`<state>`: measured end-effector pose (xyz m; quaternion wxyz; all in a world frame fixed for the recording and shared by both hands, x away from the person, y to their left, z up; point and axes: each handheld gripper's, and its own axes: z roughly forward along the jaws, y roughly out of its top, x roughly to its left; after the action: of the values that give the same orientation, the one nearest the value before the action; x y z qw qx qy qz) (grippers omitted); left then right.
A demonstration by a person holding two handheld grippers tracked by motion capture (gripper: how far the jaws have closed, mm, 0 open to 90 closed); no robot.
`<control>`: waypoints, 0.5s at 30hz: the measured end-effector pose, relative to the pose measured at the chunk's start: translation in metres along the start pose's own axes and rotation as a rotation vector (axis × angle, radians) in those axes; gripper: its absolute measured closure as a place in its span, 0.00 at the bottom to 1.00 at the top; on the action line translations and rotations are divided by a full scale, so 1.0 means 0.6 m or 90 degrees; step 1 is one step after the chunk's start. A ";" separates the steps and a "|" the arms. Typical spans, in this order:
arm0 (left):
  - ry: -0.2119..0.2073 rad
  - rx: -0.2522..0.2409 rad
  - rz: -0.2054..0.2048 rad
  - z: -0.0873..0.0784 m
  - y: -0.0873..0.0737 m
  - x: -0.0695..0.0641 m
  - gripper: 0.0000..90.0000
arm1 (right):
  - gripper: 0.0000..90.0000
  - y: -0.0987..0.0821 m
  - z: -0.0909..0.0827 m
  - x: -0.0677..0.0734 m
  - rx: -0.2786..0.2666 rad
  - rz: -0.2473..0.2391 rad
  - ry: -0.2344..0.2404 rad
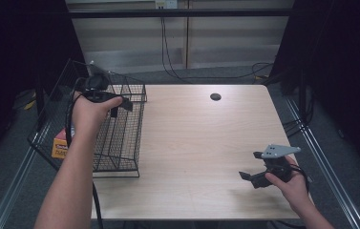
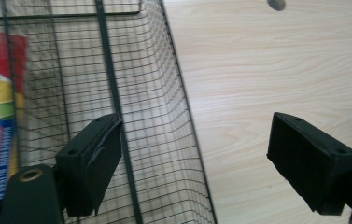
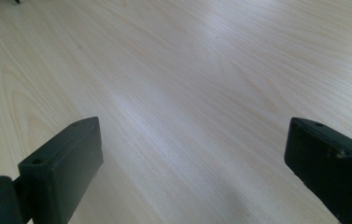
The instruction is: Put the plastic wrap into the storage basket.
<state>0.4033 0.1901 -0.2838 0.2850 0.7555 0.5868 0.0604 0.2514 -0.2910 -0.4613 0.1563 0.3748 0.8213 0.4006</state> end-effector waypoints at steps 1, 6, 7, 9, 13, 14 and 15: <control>-0.002 -0.001 0.009 0.002 -0.001 -0.004 0.19 | 0.04 0.000 0.000 0.000 0.000 0.000 0.000; -0.021 -0.011 0.028 0.016 -0.009 -0.022 0.19 | 0.04 0.000 0.001 0.000 0.000 -0.001 0.001; -0.027 -0.008 0.031 0.019 -0.011 -0.025 0.19 | 0.04 0.000 0.001 -0.001 0.000 -0.003 -0.002; -0.039 -0.012 0.035 0.024 -0.014 -0.028 0.18 | 0.04 0.000 0.001 0.000 0.000 -0.004 -0.002; -0.053 -0.014 0.045 0.032 -0.019 -0.036 0.18 | 0.04 0.000 0.002 -0.001 0.002 -0.005 -0.002; -0.052 -0.012 0.052 0.034 -0.020 -0.037 0.18 | 0.04 0.000 0.003 -0.001 0.002 -0.004 -0.002; -0.056 -0.017 0.056 0.035 -0.021 -0.040 0.17 | 0.04 0.000 0.003 0.000 0.003 -0.004 -0.004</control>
<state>0.3943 0.1621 -0.3019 0.3174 0.7785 0.5394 0.0476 0.2526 -0.2901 -0.4624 0.1597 0.3739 0.8229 0.3970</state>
